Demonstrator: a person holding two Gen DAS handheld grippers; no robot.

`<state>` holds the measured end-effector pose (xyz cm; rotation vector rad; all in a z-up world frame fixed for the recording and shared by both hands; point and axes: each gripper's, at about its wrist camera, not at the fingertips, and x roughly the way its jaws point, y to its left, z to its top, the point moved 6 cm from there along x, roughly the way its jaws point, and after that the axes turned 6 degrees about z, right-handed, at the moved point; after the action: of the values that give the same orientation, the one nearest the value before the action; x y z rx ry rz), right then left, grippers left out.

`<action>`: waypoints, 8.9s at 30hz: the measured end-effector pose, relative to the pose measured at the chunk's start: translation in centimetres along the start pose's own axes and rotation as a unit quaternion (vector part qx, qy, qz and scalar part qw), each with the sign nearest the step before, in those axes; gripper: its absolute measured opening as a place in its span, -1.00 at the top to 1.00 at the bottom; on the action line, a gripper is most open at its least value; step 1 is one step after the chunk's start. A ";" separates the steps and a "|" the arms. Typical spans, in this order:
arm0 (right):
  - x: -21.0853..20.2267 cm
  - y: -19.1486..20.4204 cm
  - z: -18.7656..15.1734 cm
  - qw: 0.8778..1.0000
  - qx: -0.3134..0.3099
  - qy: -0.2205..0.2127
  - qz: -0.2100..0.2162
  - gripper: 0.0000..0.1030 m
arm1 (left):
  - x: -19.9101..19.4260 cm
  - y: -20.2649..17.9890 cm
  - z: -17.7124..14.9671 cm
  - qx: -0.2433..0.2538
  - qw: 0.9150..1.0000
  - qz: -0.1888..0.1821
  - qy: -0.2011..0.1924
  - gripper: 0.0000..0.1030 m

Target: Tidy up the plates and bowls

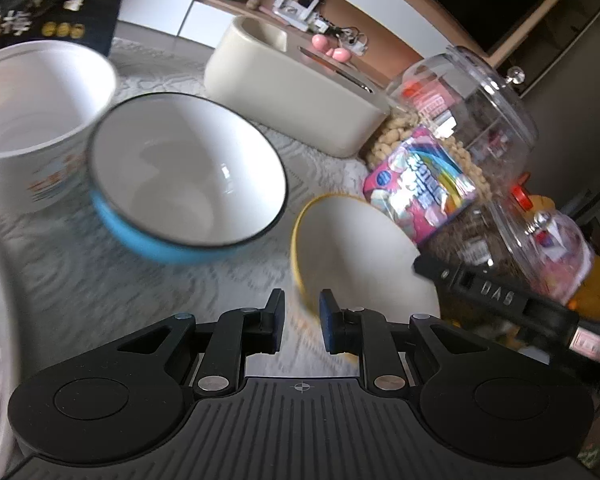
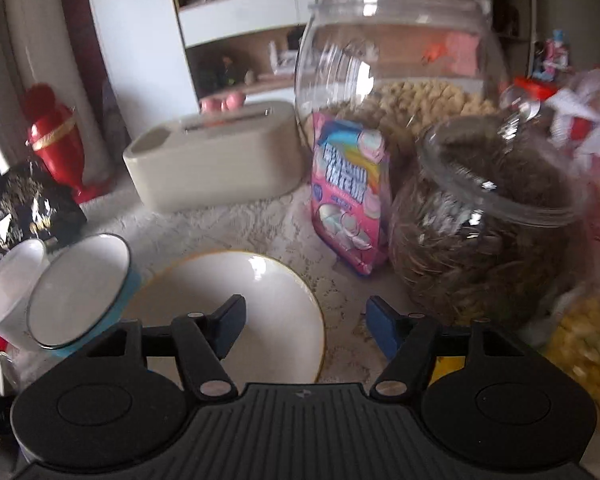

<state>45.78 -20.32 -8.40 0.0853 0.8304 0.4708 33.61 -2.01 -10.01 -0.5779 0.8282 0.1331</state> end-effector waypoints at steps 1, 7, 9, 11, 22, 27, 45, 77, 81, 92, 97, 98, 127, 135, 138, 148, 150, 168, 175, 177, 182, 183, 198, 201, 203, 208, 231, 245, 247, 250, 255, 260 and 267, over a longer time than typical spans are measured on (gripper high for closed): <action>0.6 -0.4 -0.1 1.000 0.007 0.009 0.008 -0.20 | 0.4 -0.2 0.2 0.001 1.000 0.000 0.002 0.60; 3.6 -0.7 -1.7 0.997 0.019 0.052 0.055 0.03 | 3.9 -0.5 0.5 -0.002 1.000 0.011 0.024 0.59; 4.6 -0.7 -2.0 0.995 0.031 0.071 0.065 0.34 | 4.8 -0.7 0.2 -0.004 0.999 0.012 0.029 0.59; 5.1 -0.6 -2.0 0.994 0.038 0.077 0.064 0.35 | 5.4 -1.0 0.2 0.000 1.000 0.015 0.027 0.47; 2.8 1.5 -3.7 0.994 0.003 0.082 0.067 0.35 | 2.9 -0.4 -1.7 0.053 0.997 0.054 0.023 0.49; 0.3 5.1 -5.5 0.992 -0.051 0.079 0.079 0.35 | -0.5 2.3 -3.5 0.054 0.996 0.068 0.025 0.48; 0.1 11.5 -9.8 0.983 -0.103 0.111 0.105 0.27 | -5.4 6.6 -5.3 0.062 0.993 0.103 0.013 0.49; -0.9 10.7 -9.1 0.987 -0.105 0.070 0.099 0.27 | -7.1 6.4 -3.7 0.085 0.988 0.125 -0.026 0.38; -0.9 10.8 -8.8 0.987 -0.104 0.068 0.098 0.27 | -8.4 6.5 -1.9 0.082 0.989 0.117 -0.049 0.38; 0.5 10.4 -0.8 0.992 0.032 0.056 0.112 0.25 | -4.5 11.0 7.1 0.008 0.996 0.088 0.032 0.39; 6.2 11.5 2.2 0.989 0.050 0.102 0.092 0.24 | -1.5 11.6 8.7 0.000 0.996 0.075 0.044 0.37; 7.5 11.6 2.3 0.988 0.050 0.116 0.091 0.23 | -1.0 11.6 8.7 0.002 0.996 0.076 0.048 0.37; 10.2 6.4 1.3 0.975 0.060 0.147 0.153 0.48 | 7.6 4.3 9.3 0.133 0.980 0.122 0.084 0.17; 12.1 7.3 0.8 0.968 0.081 0.180 0.157 0.44 | 9.9 3.6 9.7 0.160 0.973 0.145 0.086 0.00; 12.8 7.5 0.2 0.965 0.084 0.191 0.159 0.46 | 10.5 3.9 9.7 0.164 0.970 0.153 0.090 0.08; 13.2 7.3 0.7 0.969 0.079 0.172 0.160 0.47 | 11.1 4.1 10.1 0.139 0.974 0.148 0.103 0.07; 13.2 7.4 0.8 0.970 0.074 0.170 0.154 0.49 | 11.1 4.1 10.1 0.141 0.974 0.146 0.102 0.08; 11.5 8.4 0.8 0.975 0.049 0.163 0.142 0.42 | 9.2 3.3 10.0 0.163 0.976 0.129 0.068 0.16; 5.2 9.5 1.8 0.979 0.038 0.122 0.158 0.41 | 2.8 0.8 9.6 0.161 0.978 0.129 0.041 0.16; 2.8 10.0 1.9 0.980 0.031 0.109 0.164 0.40 | 0.6 0.2 9.0 0.160 0.978 0.128 0.034 0.16; -2.7 10.9 0.6 0.979 0.009 0.094 0.178 0.40 | -4.4 -0.8 6.2 0.160 0.978 0.134 0.020 0.16; -3.5 11.0 0.2 0.979 0.006 0.093 0.180 0.40 | -5.2 -0.9 5.3 0.158 0.978 0.134 0.015 0.16; -5.2 12.0 -7.6 0.978 -0.045 0.127 0.160 0.40 | -6.5 2.7 -4.2 0.118 0.976 0.184 0.003 0.23; -4.5 12.2 -8.3 0.977 -0.052 0.140 0.154 0.40 | -6.4 3.0 -4.4 0.122 0.975 0.187 0.003 0.25; -4.1 12.2 -8.4 0.976 -0.050 0.148 0.151 0.39 | -6.4 3.1 -4.4 0.123 0.975 0.185 0.002 0.29; -3.4 12.0 -8.5 0.976 -0.045 0.155 0.146 0.40 | -6.2 3.2 -4.5 0.124 0.976 0.181 0.005 0.33; -3.1 11.7 -8.2 0.978 -0.039 0.150 0.139 0.39 | -7.7 3.9 -3.7 0.114 0.975 0.189 -0.008 0.45; -3.2 11.7 -7.9 0.980 -0.038 0.138 0.141 0.39 | -8.6 4.4 -3.0 0.097 0.979 0.177 -0.024 0.55; -3.3 11.7 -7.8 0.980 -0.039 0.134 0.142 0.39 | -8.7 4.3 -3.0 0.102 0.977 0.184 -0.027 0.57; -3.5 11.5 -7.4 0.981 -0.042 0.122 0.147 0.39 | -9.1 4.3 -2.9 0.101 0.977 0.183 -0.031 0.57; -4.7 11.0 -6.5 0.982 -0.038 0.092 0.160 0.39 | -9.7 4.3 -2.6 0.130 0.978 0.161 -0.026 0.58; -5.5 10.9 -5.3 0.990 -0.048 0.047 0.126 0.37 | -10.4 5.1 -1.2 0.184 0.974 0.132 0.001 0.59; -5.9 15.0 -2.5 0.989 -0.031 0.047 0.138 0.27 | -13.2 9.7 7.9 0.115 0.990 0.063 -0.058 0.59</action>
<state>35.03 -9.79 -2.17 0.1229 0.8994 0.7664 26.63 11.81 -0.38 -0.2985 0.7535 0.1819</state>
